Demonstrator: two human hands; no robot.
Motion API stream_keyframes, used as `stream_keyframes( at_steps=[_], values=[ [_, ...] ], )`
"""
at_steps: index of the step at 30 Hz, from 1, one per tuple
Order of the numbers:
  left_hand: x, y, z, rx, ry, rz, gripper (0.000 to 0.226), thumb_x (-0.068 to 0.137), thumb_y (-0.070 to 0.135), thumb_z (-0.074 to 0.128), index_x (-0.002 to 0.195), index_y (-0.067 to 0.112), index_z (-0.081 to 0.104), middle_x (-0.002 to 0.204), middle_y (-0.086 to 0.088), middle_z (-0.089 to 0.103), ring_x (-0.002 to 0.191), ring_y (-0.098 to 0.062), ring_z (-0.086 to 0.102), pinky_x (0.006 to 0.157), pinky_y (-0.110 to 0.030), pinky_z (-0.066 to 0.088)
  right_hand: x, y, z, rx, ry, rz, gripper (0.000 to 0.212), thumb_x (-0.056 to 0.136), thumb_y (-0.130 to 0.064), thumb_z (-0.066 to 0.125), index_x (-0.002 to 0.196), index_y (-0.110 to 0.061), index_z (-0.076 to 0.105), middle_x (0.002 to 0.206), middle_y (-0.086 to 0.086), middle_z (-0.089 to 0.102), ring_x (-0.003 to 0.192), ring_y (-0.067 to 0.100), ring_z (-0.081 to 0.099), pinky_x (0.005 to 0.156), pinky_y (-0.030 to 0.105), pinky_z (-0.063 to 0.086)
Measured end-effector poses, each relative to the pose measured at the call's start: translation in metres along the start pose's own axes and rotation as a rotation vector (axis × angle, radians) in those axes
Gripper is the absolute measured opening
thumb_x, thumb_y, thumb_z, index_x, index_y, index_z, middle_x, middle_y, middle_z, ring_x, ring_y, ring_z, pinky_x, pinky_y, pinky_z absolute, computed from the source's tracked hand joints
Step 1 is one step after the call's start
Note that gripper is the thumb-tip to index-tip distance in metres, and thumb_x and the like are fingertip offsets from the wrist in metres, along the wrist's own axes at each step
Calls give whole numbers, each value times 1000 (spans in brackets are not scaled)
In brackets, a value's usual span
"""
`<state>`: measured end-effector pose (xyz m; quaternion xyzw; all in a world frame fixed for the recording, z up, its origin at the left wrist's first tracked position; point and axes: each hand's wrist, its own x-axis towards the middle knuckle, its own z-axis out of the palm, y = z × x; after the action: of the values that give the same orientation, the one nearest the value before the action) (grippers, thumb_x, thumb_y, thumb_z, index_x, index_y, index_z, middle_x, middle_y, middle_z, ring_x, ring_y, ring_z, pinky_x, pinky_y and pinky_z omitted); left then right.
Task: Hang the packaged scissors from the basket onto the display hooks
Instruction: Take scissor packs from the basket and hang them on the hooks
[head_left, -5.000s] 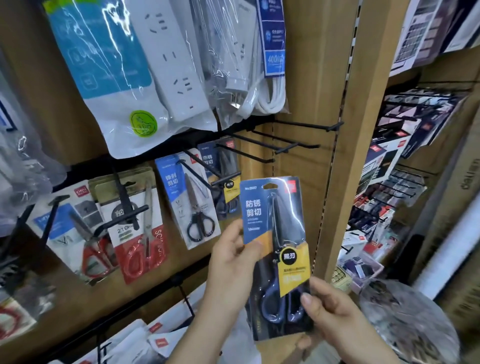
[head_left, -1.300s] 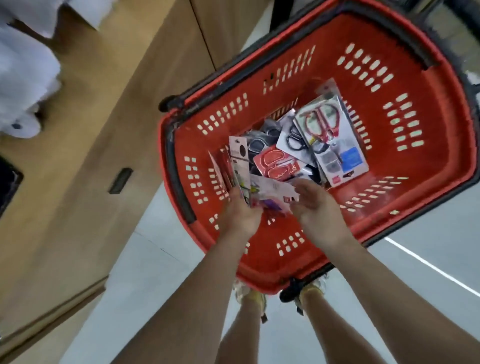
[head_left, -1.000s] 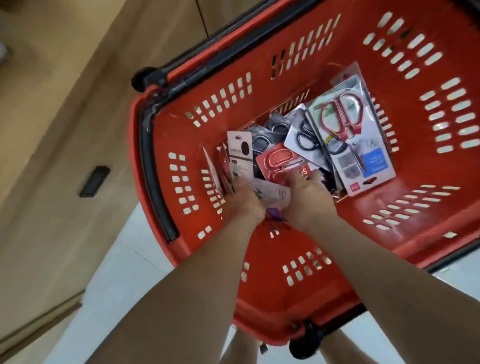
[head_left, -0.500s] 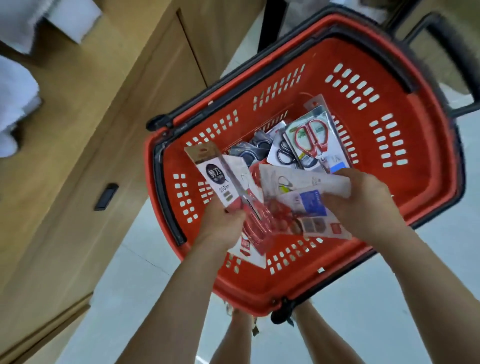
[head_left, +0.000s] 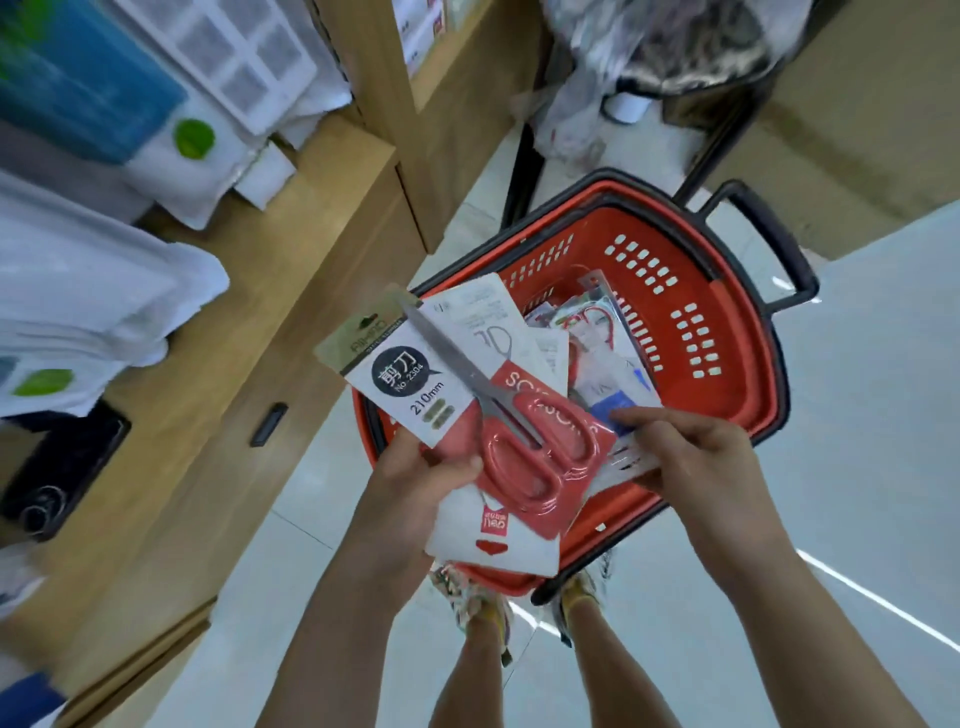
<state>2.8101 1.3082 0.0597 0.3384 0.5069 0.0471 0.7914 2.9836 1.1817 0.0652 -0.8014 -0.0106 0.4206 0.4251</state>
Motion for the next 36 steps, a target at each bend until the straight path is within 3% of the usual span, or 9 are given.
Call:
stream_keyframes(
  at_steps=[4,9,18,22,25,27,31,33,36],
  values=[
    [-19,19,14,97,-5,5,45,85,-2,67,122,22,60,113,-7,73,102,-27,71,90,-50,56,-30,-28,-4,-10,-167,0,17,78,-26,79,89,-13,78,76,3,77,70,19,75,62,21,57],
    [-53,38,16,211,-15,70,48,84,-5,68,122,24,62,110,-4,75,102,-25,71,86,-47,57,-58,-54,-24,165,-83,29,19,80,-16,77,93,-2,75,79,17,76,67,30,74,60,29,57],
    [-125,81,28,143,146,186,57,81,-16,66,114,31,67,110,-1,75,99,-17,72,73,-34,59,-123,-110,-72,340,40,-16,30,79,-20,72,97,3,69,81,15,73,64,21,71,58,25,55],
    [-175,106,43,214,261,348,80,80,-20,64,132,39,50,109,14,74,98,-7,71,74,-35,59,-148,-134,-105,316,46,-64,25,89,-11,67,113,-4,68,85,16,74,64,22,71,62,29,55],
    [-220,121,59,239,397,460,103,82,-17,63,143,57,26,103,15,75,89,-9,73,72,-41,59,-164,-157,-128,325,21,-117,45,91,1,62,122,-31,59,82,13,73,62,24,68,56,30,57],
    [-250,132,72,317,462,552,98,84,-9,65,130,71,32,108,19,73,91,-5,72,78,-39,60,-176,-173,-139,294,-21,-170,36,91,6,58,109,-23,68,85,14,73,60,20,67,53,27,55],
    [-295,161,103,697,568,864,70,86,8,62,103,76,53,91,45,63,85,23,58,78,0,43,-202,-199,-156,311,-163,-198,27,91,7,54,83,-7,76,74,15,71,53,16,62,47,21,48],
    [-312,176,113,1042,661,1118,54,88,14,55,123,56,55,80,28,68,76,11,57,68,-5,42,-215,-212,-163,364,-232,-211,34,90,7,51,78,-8,78,75,15,71,62,23,63,57,27,51],
    [-332,188,119,1319,560,1474,31,101,19,42,125,26,62,114,6,72,99,-1,65,81,-22,53,-233,-232,-174,444,-330,-239,39,86,8,45,71,-7,78,79,16,72,76,31,58,70,36,46]
  ],
)
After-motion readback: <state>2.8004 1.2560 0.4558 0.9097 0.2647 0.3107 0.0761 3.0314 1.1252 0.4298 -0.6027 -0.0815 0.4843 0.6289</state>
